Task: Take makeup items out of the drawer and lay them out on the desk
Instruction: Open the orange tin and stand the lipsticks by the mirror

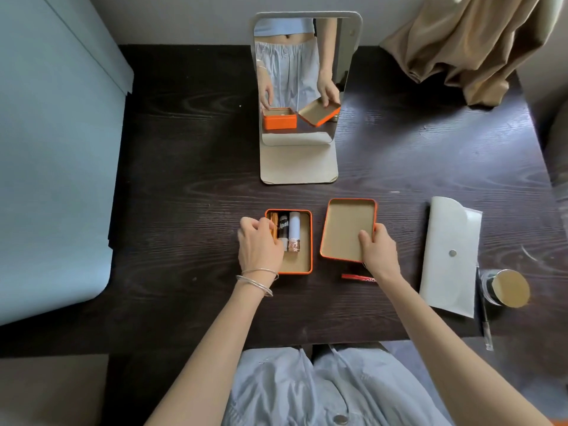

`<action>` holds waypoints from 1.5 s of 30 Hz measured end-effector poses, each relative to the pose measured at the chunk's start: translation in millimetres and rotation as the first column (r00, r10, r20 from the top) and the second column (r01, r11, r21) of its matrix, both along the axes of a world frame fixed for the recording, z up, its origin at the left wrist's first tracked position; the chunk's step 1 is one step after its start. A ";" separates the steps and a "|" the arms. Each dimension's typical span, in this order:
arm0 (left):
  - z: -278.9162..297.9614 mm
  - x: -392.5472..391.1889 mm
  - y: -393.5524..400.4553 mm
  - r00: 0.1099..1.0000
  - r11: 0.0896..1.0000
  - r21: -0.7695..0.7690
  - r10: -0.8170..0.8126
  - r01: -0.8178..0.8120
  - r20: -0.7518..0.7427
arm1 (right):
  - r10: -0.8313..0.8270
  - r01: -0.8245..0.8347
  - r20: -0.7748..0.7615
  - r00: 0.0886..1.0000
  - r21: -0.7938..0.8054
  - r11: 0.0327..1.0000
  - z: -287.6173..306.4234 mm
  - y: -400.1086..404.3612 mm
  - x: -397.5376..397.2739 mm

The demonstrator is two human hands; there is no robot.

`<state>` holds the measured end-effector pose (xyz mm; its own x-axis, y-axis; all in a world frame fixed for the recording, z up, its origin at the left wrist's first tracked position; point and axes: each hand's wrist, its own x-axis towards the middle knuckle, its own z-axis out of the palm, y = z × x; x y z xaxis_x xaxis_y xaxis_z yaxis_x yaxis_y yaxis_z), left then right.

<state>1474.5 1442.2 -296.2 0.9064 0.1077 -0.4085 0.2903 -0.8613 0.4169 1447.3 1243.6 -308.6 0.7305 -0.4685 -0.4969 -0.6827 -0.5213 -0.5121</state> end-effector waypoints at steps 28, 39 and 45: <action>-3.1 32.7 -2.8 0.977 0.981 0.008 0.194 -0.194 -0.084 | 0.288 -0.277 0.083 0.954 -0.123 0.953 12.5 36.5 6.2; -14.4 72.8 34.5 0.941 0.974 0.102 0.224 -0.204 -0.253 | 0.675 -0.699 -0.200 0.710 -0.317 0.641 15.9 110.2 27.9; 3.9 55.8 23.1 0.998 0.993 0.115 0.002 0.005 -0.063 | 0.638 -0.671 -0.209 0.741 -0.245 0.700 4.4 111.3 35.3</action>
<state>1530.3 1465.3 -292.3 0.8797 0.1555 -0.4493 0.3110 -0.9030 0.2964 1482.6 1355.0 -304.2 0.8608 -0.0220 -0.5085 -0.1513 -0.9650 -0.2144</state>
